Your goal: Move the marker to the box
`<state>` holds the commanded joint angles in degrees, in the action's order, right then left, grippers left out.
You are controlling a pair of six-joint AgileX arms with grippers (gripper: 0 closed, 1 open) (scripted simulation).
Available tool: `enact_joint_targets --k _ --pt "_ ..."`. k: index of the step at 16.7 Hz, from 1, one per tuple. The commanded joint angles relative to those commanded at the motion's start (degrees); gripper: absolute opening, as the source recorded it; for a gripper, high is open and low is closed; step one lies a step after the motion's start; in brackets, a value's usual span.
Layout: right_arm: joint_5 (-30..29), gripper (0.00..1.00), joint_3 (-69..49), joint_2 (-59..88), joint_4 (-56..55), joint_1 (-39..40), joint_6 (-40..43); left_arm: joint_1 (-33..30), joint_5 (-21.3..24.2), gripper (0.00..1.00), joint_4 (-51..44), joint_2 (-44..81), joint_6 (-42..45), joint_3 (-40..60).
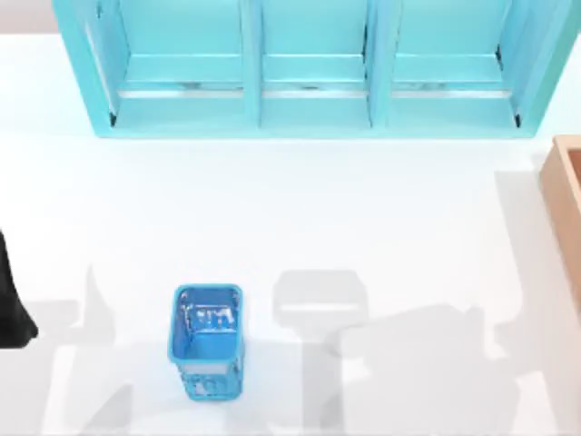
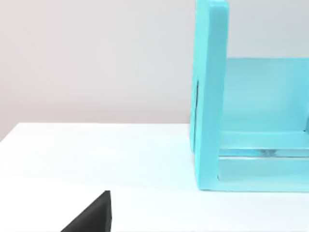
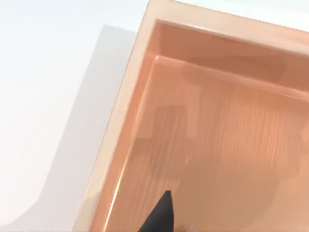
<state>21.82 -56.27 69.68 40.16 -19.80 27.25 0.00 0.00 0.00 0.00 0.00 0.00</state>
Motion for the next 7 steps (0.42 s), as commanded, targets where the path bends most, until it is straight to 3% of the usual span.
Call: enact_joint_targets --k 2,7 --pt "0.0 1.0 0.0 0.0 0.0 0.0 0.0 0.0 0.0 1.0 0.0 0.0 0.0 0.0" --pt "0.0 1.0 0.0 0.0 0.0 0.0 0.0 0.0 0.0 1.0 0.0 0.0 0.0 0.0"
